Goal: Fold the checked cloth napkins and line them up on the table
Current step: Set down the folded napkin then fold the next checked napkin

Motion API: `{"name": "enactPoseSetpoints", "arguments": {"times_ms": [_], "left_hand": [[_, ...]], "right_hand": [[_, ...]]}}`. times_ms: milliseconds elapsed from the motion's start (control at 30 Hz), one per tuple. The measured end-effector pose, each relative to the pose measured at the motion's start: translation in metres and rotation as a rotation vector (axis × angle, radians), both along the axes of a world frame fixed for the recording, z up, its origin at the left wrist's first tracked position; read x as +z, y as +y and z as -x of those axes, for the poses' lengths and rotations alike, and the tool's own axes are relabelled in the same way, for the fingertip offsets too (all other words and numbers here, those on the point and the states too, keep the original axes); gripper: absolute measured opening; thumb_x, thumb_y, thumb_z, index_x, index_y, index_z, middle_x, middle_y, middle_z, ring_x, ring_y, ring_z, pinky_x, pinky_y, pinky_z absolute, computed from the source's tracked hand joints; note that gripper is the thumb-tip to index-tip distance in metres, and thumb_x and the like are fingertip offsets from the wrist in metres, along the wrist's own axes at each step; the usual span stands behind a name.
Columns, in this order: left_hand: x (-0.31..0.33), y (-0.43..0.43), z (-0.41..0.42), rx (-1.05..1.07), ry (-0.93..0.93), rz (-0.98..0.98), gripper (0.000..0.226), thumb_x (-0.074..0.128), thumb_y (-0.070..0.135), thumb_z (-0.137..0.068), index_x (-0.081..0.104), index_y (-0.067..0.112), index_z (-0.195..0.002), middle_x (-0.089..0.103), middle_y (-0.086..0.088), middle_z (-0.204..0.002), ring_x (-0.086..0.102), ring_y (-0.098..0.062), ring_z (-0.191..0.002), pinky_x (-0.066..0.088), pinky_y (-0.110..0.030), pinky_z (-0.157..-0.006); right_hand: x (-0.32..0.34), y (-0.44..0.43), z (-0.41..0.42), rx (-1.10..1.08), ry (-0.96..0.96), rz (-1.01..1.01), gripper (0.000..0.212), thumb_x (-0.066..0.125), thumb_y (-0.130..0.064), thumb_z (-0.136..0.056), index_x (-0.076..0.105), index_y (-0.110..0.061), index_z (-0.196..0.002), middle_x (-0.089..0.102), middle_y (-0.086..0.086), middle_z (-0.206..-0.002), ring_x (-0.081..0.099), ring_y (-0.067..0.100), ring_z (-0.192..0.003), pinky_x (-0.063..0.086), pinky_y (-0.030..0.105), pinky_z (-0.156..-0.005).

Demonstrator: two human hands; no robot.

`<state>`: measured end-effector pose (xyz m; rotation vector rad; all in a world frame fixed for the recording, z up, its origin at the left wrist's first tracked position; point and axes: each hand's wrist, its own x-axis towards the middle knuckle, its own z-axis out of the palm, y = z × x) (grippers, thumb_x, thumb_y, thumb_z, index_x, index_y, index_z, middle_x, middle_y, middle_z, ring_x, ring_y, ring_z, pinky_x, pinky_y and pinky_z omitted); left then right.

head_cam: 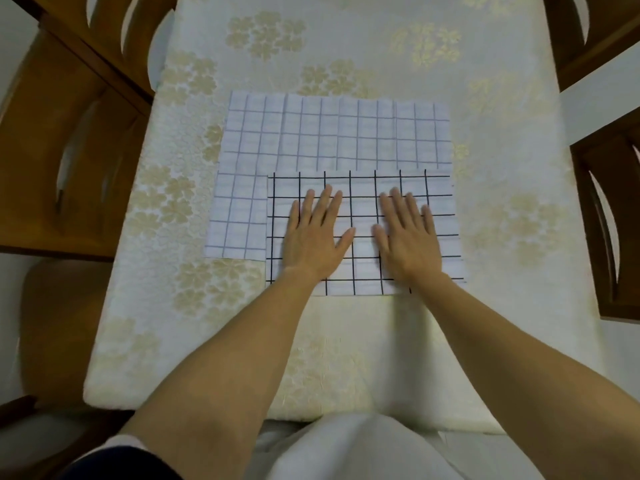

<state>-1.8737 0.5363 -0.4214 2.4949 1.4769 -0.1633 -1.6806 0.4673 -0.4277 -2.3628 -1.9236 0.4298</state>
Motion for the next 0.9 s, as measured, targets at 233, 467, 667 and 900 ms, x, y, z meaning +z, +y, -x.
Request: {"name": "enactPoseSetpoints", "arguments": {"times_ms": [233, 467, 667, 900], "left_hand": [[0.001, 0.012, 0.033, 0.12, 0.036, 0.026, 0.086, -0.001, 0.076, -0.096, -0.016, 0.021, -0.161, -0.023, 0.003, -0.168, -0.019, -0.019, -0.155, -0.007, -0.045, -0.127], [0.022, 0.015, 0.005, 0.028, -0.028, -0.019, 0.077, 0.015, 0.059, -0.105, -0.009, 0.013, -0.162, -0.011, -0.002, -0.17, -0.013, -0.022, -0.157, -0.006, -0.044, -0.127], [0.017, 0.044, -0.029, -0.038, -0.1, 0.06, 0.066, 0.022, 0.054, -0.107, 0.008, 0.021, -0.163, 0.004, 0.0, -0.171, -0.001, -0.021, -0.158, -0.002, -0.04, -0.128], [-0.001, 0.039, -0.024, -0.014, -0.069, -0.031, 0.07, 0.016, 0.059, -0.104, -0.001, 0.027, -0.163, -0.005, 0.005, -0.171, -0.007, -0.018, -0.157, -0.001, -0.043, -0.128]], "right_hand": [[0.008, -0.012, -0.069, -0.251, -0.003, 0.098, 0.074, 0.005, -0.065, -0.101, -0.009, -0.025, -0.161, -0.013, -0.001, -0.169, -0.013, 0.024, -0.155, -0.006, 0.047, -0.126], [0.008, -0.018, -0.075, -0.256, -0.001, 0.04, 0.074, 0.006, -0.065, -0.102, -0.006, -0.024, -0.162, -0.01, -0.004, -0.169, -0.012, 0.02, -0.156, -0.007, 0.044, -0.126], [0.006, -0.017, -0.077, -0.259, -0.009, 0.014, 0.077, 0.013, -0.067, -0.1, 0.001, -0.024, -0.162, -0.002, -0.004, -0.17, -0.005, 0.02, -0.156, -0.003, 0.044, -0.126], [0.035, 0.042, -0.071, -0.421, 0.023, -0.262, 0.059, 0.044, -0.053, -0.101, 0.045, -0.016, -0.147, 0.042, 0.018, -0.144, 0.043, 0.042, -0.125, 0.034, 0.052, -0.103]]}}
